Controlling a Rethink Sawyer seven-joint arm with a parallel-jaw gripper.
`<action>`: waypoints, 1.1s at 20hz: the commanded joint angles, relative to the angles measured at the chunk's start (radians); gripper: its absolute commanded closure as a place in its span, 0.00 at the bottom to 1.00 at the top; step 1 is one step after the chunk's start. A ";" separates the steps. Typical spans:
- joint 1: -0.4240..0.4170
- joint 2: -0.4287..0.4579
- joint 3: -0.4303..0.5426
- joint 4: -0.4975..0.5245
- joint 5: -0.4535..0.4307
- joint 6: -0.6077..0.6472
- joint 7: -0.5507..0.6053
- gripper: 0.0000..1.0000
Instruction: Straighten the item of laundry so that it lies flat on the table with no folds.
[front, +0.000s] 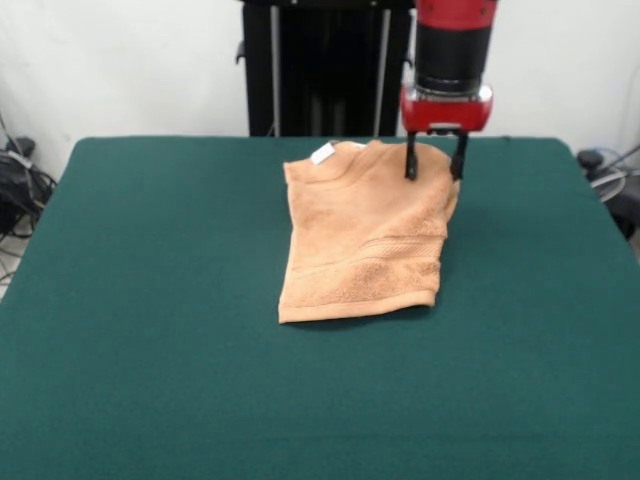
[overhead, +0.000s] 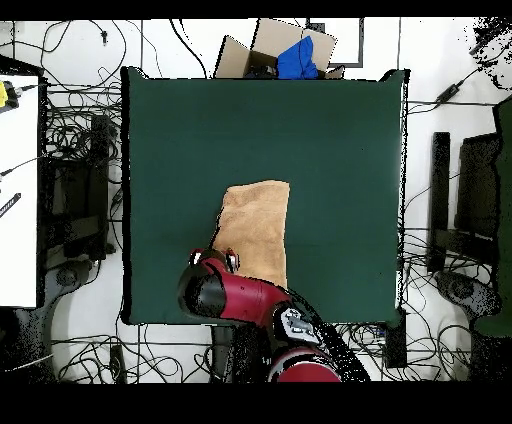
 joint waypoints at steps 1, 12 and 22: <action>-0.012 0.097 -0.013 -0.080 0.009 -0.069 0.203 0.00; -0.014 0.142 -0.007 -0.079 0.009 -0.125 0.206 0.00; 0.001 0.132 -0.015 -0.062 0.021 -0.129 0.212 0.00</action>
